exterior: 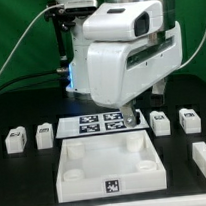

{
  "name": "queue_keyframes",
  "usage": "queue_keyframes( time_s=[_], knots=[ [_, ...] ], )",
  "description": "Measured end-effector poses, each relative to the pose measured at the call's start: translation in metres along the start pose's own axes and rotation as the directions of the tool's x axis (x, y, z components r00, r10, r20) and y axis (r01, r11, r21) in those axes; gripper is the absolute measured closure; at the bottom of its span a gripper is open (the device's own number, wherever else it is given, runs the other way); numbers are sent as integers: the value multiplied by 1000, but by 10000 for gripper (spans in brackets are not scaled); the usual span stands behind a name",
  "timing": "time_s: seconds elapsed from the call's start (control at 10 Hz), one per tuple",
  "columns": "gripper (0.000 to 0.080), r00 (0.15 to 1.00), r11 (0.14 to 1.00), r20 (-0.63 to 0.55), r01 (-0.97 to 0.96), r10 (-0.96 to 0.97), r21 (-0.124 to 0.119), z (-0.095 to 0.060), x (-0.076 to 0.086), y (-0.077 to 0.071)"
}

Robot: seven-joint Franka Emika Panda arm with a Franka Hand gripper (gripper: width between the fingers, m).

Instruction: Assemble one leg

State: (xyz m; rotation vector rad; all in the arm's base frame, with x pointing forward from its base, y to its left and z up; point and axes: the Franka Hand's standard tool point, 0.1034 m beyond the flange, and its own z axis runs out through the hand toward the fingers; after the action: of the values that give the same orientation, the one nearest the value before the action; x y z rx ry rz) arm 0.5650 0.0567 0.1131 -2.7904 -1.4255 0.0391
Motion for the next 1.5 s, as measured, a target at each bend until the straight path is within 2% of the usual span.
queue_keyframes(
  time_s=[0.1, 0.2, 0.3, 0.4, 0.6, 0.7, 0.8, 0.9, 1.1, 1.2, 1.4, 1.5],
  knots=[
    [150, 1000, 1000, 11, 5, -5, 10, 4, -8, -10],
    [150, 987, 987, 11, 159, -159, 10, 9, -22, -19],
    [150, 954, 954, 12, 299, -299, 16, 16, -43, -29],
    [150, 914, 914, 11, 406, -406, 22, 21, -63, -35],
    [150, 760, 760, -5, 650, -650, -5, 42, -97, -43],
    [150, 725, 725, -11, 689, -689, 8, 54, -109, -50],
    [150, 729, 729, -18, 684, -684, 9, 69, -117, -57],
    [150, 744, 744, -24, 668, -667, 28, 82, -124, -66],
    [150, 766, 764, -31, 643, -643, 44, 98, -126, -72],
    [150, 772, 770, -33, 635, -635, 56, 103, -127, -74],
    [177, 773, 771, -33, 634, -634, 57, 103, -127, -74],
    [347, 774, 771, -33, 634, -633, 57, 103, -128, -74]
  ],
)
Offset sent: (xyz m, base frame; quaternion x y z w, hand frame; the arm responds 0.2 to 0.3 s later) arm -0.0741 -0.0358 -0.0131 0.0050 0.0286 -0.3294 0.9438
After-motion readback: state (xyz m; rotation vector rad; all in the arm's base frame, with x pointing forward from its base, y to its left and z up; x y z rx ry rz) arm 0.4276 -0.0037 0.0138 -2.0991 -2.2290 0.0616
